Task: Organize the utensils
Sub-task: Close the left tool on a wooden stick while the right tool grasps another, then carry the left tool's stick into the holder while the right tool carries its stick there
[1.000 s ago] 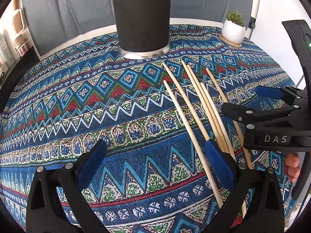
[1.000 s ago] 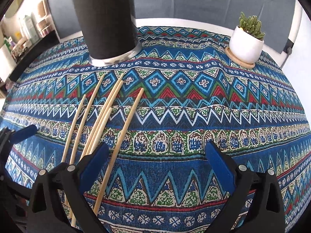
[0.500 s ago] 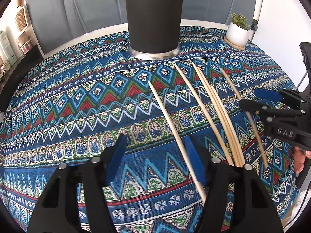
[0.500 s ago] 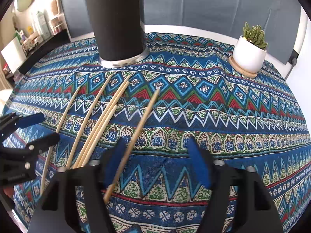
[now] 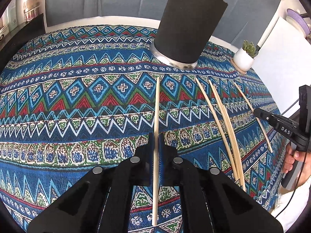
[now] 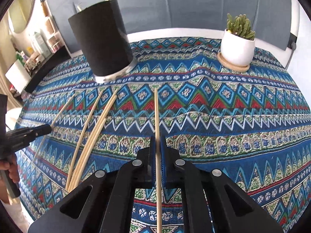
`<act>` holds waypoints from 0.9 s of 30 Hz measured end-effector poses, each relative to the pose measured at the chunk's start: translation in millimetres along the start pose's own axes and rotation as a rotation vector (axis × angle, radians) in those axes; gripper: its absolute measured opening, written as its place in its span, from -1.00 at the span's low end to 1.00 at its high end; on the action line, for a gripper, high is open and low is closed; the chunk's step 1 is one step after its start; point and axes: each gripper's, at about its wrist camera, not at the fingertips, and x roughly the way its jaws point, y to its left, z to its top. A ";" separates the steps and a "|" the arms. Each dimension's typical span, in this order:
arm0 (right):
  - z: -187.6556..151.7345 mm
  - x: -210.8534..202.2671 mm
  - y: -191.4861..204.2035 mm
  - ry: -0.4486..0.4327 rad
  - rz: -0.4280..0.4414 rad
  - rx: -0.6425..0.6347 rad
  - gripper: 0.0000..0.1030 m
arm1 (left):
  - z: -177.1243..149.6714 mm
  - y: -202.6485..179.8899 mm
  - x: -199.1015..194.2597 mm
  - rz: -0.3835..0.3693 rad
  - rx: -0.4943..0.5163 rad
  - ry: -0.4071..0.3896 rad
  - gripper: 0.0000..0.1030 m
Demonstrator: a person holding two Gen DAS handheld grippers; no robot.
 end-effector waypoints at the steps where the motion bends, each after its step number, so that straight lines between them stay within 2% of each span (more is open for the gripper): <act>1: 5.2 -5.0 -1.0 -0.014 0.013 0.009 -0.91 | 4.2 1.1 -2.8 -0.011 -0.011 -0.007 -0.91; 13: 77.3 -70.2 11.8 -0.163 0.041 -0.038 -0.91 | 79.2 -17.1 -75.1 -0.040 0.018 -0.151 -0.90; 19: 116.0 -97.2 22.6 -0.245 0.037 -0.056 -0.91 | 117.5 -32.9 -115.9 -0.021 0.046 -0.252 -0.90; 27: 162.8 -124.1 36.2 -0.332 0.050 -0.081 -0.91 | 159.8 -52.4 -140.3 -0.021 0.112 -0.295 -0.90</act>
